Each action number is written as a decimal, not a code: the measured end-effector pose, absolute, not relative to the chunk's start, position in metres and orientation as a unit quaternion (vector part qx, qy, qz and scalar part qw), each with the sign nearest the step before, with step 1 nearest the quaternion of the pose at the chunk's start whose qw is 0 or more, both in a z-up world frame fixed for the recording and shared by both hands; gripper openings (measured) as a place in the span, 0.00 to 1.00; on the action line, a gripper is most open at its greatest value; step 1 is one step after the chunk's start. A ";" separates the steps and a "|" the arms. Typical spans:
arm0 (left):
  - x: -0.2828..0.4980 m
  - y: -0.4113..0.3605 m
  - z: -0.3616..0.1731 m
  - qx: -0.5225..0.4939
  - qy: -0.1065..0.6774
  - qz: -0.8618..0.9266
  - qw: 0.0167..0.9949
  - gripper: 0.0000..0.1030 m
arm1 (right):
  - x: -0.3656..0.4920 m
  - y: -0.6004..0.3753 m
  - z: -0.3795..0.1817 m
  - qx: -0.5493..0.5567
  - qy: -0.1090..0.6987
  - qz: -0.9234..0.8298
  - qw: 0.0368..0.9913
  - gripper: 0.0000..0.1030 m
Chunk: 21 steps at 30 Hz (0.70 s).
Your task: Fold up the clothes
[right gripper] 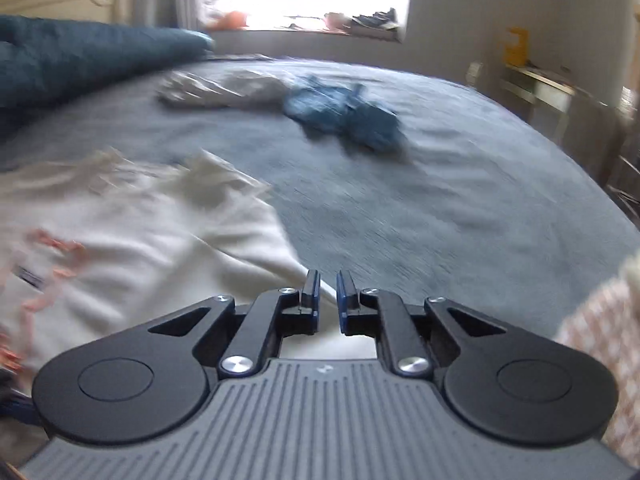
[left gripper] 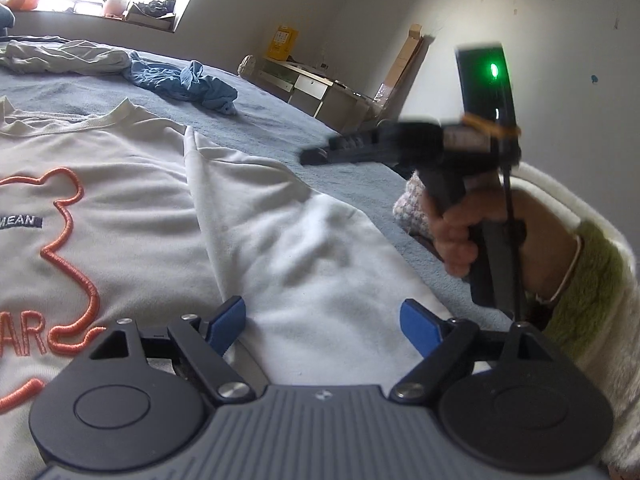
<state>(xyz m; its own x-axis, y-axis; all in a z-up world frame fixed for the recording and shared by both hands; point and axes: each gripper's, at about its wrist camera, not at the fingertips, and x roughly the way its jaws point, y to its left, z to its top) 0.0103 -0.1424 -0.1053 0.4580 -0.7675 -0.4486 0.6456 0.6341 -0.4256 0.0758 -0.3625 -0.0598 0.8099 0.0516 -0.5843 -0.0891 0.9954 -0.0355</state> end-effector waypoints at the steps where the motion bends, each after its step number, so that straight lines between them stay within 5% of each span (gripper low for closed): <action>1: 0.011 -0.142 -0.106 -0.100 0.312 -0.417 0.848 0.83 | 0.084 -0.357 -0.061 -0.029 0.315 0.056 0.947 0.08; 7: 0.015 -0.137 -0.107 -0.117 0.313 -0.422 0.843 0.83 | 0.144 -0.358 -0.098 -0.094 0.364 -0.023 0.926 0.07; 16: 0.016 -0.130 -0.110 -0.138 0.312 -0.430 0.836 0.84 | 0.175 -0.348 -0.058 -0.032 0.337 0.062 0.939 0.10; 19: 0.017 -0.128 -0.111 -0.147 0.311 -0.434 0.833 0.84 | 0.217 -0.368 -0.064 0.074 0.366 0.079 0.924 0.17; 21: 0.017 -0.127 -0.112 -0.151 0.310 -0.437 0.831 0.85 | 0.239 -0.378 -0.071 0.115 0.388 0.085 0.911 0.31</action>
